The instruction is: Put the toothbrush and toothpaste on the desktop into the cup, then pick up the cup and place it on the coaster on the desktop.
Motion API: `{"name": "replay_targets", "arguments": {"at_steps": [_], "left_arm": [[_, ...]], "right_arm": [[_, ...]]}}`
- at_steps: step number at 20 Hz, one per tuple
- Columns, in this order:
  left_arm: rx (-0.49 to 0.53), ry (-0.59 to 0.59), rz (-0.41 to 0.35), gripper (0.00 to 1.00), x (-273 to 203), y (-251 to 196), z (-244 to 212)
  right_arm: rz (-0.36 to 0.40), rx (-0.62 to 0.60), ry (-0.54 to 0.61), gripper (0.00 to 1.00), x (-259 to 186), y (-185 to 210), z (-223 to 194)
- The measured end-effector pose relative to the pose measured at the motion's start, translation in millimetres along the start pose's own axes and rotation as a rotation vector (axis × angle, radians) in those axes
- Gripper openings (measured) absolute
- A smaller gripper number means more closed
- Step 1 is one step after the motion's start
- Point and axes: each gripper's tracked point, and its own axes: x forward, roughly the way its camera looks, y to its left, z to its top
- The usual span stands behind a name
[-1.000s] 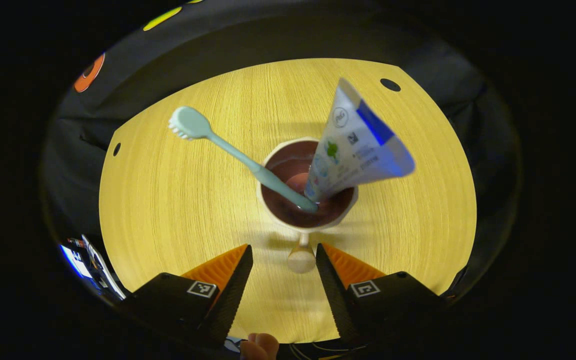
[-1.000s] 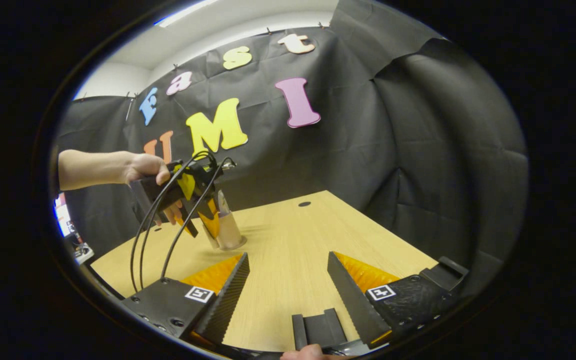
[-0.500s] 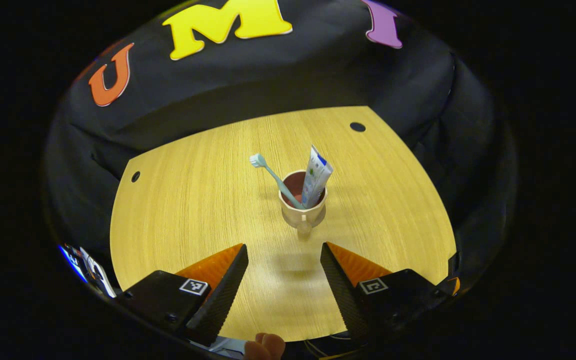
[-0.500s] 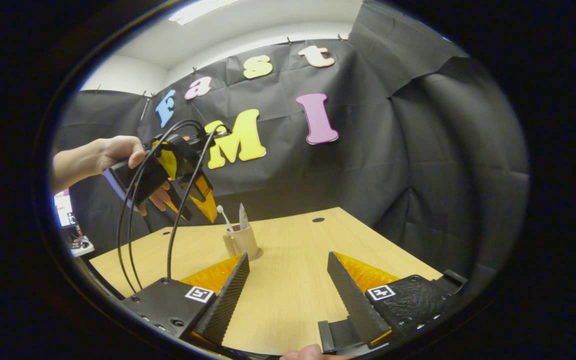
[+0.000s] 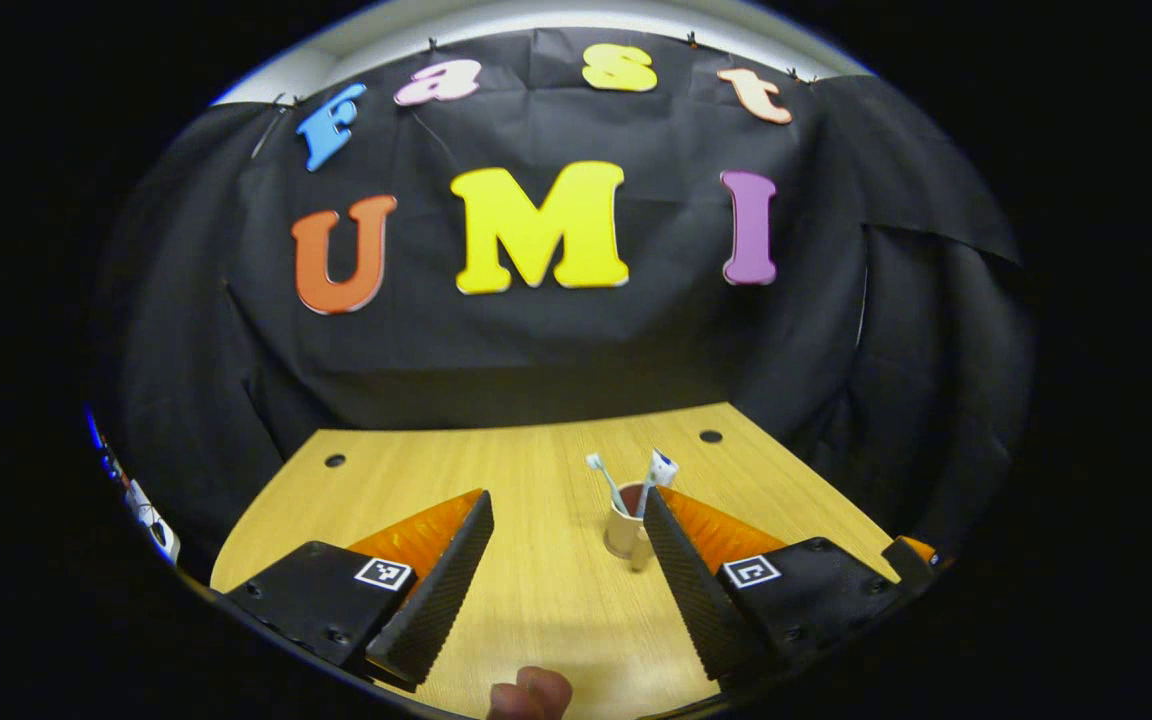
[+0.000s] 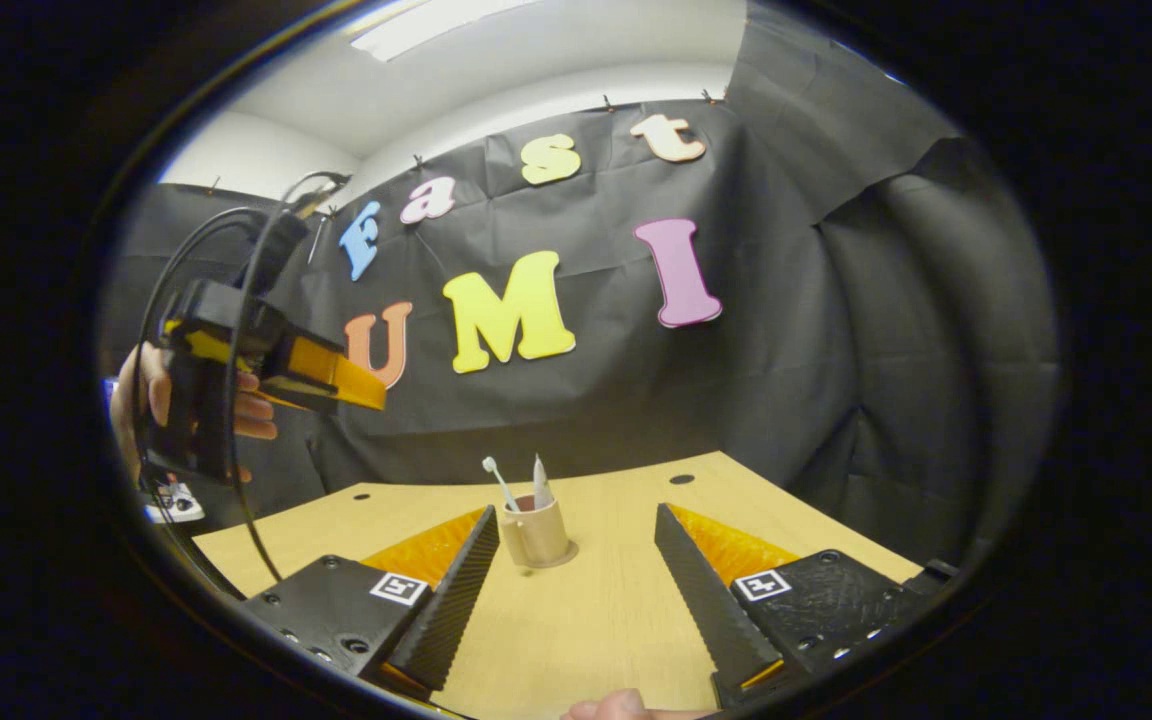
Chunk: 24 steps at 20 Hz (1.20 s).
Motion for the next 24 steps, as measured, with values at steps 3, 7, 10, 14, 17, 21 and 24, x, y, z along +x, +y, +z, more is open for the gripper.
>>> {"name": "replay_targets", "arguments": {"at_steps": [3, 7, 10, 14, 17, 21, 24], "left_arm": [[-0.02, -0.119, 0.05, 0.97, -16.5, -5.8, -7.5], [0.034, -0.233, 0.071, 0.97, -31.8, -9.3, -13.5], [0.019, -0.284, 0.104, 0.97, -34.0, -15.1, -26.6], [-0.056, -0.263, 0.128, 0.98, -33.0, -12.7, -49.2], [-0.085, -0.244, 0.151, 0.98, -34.5, -8.6, -65.0], [-0.079, -0.238, 0.159, 0.98, -33.4, -2.7, -73.8], [-0.053, -0.239, 0.158, 0.98, -30.6, 0.6, -78.0]], "right_arm": [[-0.01, -0.013, -0.04, 0.95, 0.7, 8.6, 10.1], [-0.02, -0.044, -0.081, 0.95, 0.0, 21.5, 18.2], [-0.03, -0.078, -0.087, 0.95, 1.8, 28.0, 16.4], [-0.053, -0.119, -0.122, 0.95, -1.2, 31.5, 16.1], [-0.068, -0.16, -0.139, 0.95, 0.9, 30.8, 9.6], [-0.061, -0.197, -0.126, 0.95, 6.5, 35.6, -0.4], [-0.059, -0.199, -0.117, 0.92, 9.0, 40.3, -5.7]]}}
